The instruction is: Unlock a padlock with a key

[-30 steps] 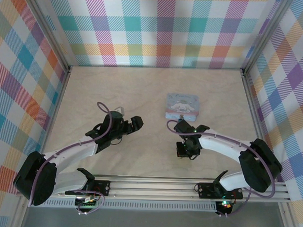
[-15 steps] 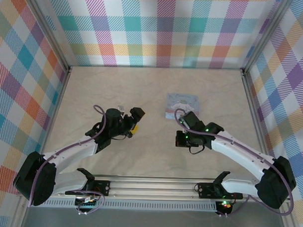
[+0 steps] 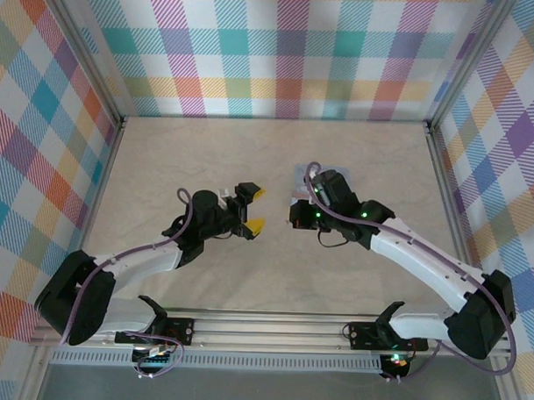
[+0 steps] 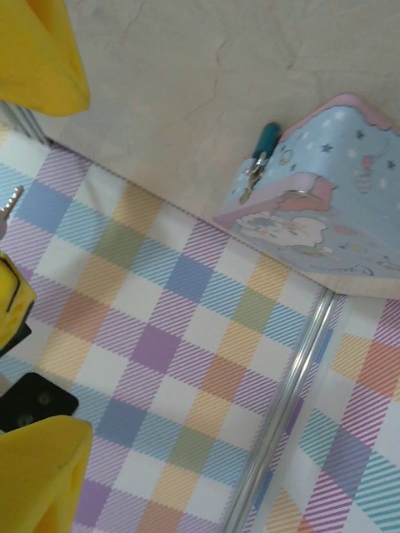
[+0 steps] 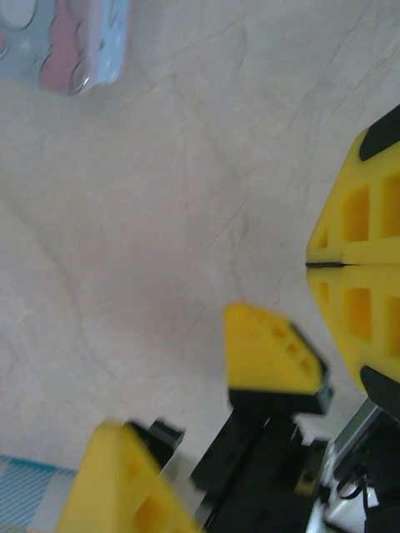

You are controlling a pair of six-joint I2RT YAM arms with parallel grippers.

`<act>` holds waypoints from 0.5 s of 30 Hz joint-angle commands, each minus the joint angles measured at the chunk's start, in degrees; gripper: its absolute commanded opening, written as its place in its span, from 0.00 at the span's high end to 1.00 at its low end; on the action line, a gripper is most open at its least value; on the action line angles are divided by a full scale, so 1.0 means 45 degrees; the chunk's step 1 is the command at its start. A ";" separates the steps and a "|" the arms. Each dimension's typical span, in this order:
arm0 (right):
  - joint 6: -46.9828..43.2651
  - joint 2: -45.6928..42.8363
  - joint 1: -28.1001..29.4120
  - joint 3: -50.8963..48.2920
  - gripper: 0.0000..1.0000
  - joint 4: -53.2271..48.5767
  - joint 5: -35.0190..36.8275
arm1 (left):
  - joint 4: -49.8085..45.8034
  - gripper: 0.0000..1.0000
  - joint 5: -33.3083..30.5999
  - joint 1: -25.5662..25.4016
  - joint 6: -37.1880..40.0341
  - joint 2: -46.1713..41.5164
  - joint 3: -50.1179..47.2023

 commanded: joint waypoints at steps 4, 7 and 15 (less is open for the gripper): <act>-0.0211 0.0913 0.0224 0.0851 1.00 0.1409 -0.0794 | 0.2053 0.11 0.0182 -0.0578 -0.1484 0.0481 -0.0250; -0.0216 0.1126 0.0286 0.0933 1.00 0.1590 -0.0844 | 0.2226 0.12 0.0115 -0.0678 -0.1617 0.0610 -0.0240; -0.0130 0.1291 0.0366 0.0772 1.00 0.1952 -0.1029 | 0.2729 0.15 0.0229 -0.0786 -0.1916 0.1019 -0.0117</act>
